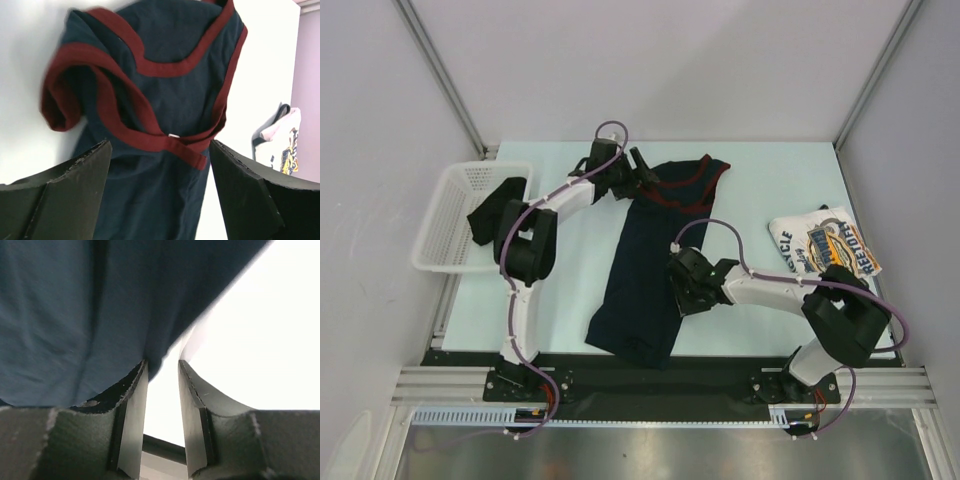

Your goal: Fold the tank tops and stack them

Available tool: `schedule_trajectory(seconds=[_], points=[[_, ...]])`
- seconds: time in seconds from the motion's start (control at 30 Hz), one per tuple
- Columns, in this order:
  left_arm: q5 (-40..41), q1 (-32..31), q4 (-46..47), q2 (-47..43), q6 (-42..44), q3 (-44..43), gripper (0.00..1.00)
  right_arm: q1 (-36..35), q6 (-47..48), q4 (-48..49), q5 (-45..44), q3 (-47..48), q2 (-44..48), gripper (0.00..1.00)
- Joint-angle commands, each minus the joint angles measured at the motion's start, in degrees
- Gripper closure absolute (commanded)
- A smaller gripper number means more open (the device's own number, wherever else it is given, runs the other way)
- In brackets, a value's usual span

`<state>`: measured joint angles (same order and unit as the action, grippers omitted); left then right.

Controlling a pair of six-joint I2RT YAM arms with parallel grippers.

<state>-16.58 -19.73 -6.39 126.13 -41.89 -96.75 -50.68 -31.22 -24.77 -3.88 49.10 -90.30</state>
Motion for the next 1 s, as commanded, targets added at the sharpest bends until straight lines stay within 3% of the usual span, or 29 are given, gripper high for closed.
schedule_trajectory(seconds=[0.0,0.2,0.33,0.43,0.67,0.97], points=[[3.92,0.04,1.47,-0.27,-3.98,-1.16,0.16,0.49,0.2,-5.46,-0.43,-2.96,2.67,0.64],[5.68,0.21,5.95,1.23,-8.12,-0.63,0.16,1.72,0.81,-7.39,-0.34,-4.01,5.84,0.62],[5.85,1.35,8.06,1.23,-9.44,-0.02,0.16,1.81,0.46,-7.75,-0.16,-3.92,9.16,0.43],[6.73,1.71,6.84,1.05,-7.95,-0.89,0.16,1.98,-0.15,-6.09,1.85,-4.72,11.11,0.39],[5.77,2.23,5.34,4.65,-8.21,-5.9,0.16,3.56,-1.3,2.44,11.69,-5.42,8.57,0.41],[5.15,2.15,4.02,12.11,-9.26,-15.21,0.16,3.92,-4.64,8.42,12.75,-4.36,1.45,0.48]])
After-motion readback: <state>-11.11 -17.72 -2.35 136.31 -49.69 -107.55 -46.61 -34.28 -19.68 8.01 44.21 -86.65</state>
